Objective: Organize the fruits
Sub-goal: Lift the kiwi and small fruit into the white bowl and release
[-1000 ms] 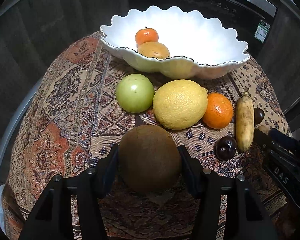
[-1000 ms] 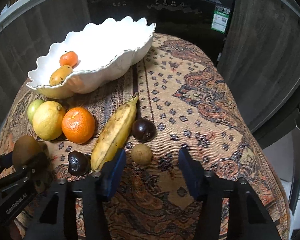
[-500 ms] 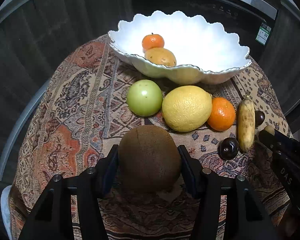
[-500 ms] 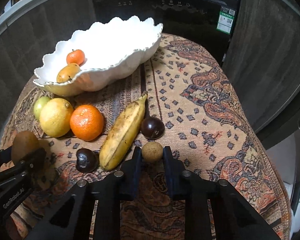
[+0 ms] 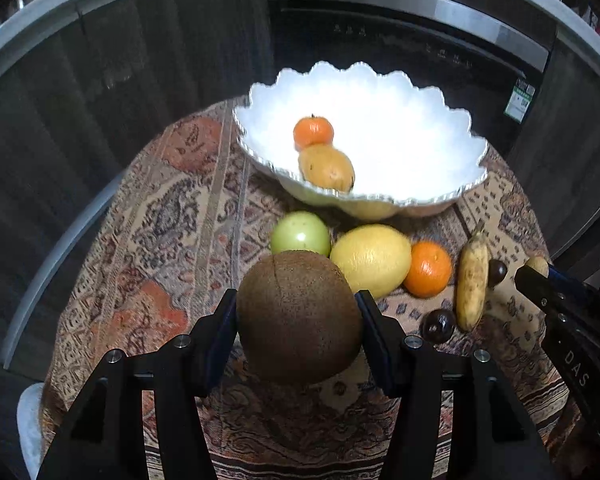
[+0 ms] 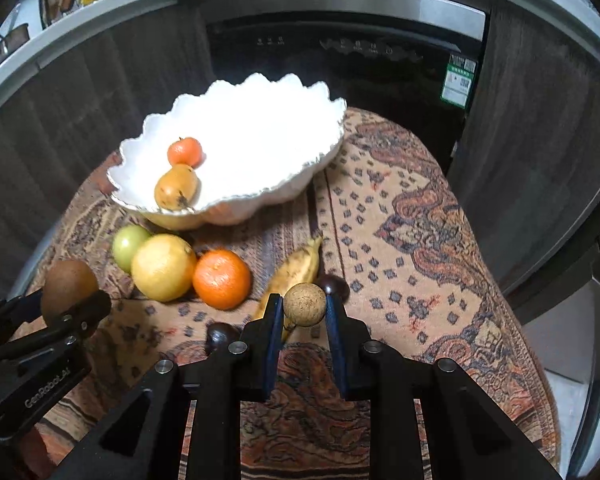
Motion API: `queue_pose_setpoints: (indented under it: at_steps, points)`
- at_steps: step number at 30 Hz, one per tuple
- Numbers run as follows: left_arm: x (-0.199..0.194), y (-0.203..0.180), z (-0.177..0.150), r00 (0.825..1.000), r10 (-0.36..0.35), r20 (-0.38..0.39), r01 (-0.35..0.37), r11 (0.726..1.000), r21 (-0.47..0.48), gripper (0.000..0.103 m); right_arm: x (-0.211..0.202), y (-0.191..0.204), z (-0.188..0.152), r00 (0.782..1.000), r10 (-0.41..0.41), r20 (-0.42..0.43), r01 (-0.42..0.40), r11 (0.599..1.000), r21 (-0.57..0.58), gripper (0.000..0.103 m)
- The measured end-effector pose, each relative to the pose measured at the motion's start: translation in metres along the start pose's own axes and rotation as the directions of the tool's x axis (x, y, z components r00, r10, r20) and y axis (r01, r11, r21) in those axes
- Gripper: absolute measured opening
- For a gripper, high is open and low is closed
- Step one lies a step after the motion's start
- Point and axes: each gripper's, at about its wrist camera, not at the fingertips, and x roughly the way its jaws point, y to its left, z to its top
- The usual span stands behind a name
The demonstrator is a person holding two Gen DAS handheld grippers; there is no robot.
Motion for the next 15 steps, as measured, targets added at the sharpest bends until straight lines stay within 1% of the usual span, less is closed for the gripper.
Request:
queue_pose_setpoints:
  at_steps: [7, 15]
  points:
    - [-0.012, 0.001, 0.025, 0.999, -0.012, 0.046, 0.012, 1.0, 0.006, 0.057, -0.011, 0.003, 0.021, 0.999, 0.013, 0.041, -0.013, 1.0, -0.008, 0.023]
    - [-0.011, 0.001, 0.059, 0.997, -0.027, 0.077, 0.026, 1.0, 0.017, 0.057, -0.015, 0.006, 0.051, 0.996, 0.016, 0.091, -0.015, 1.0, -0.016, 0.023]
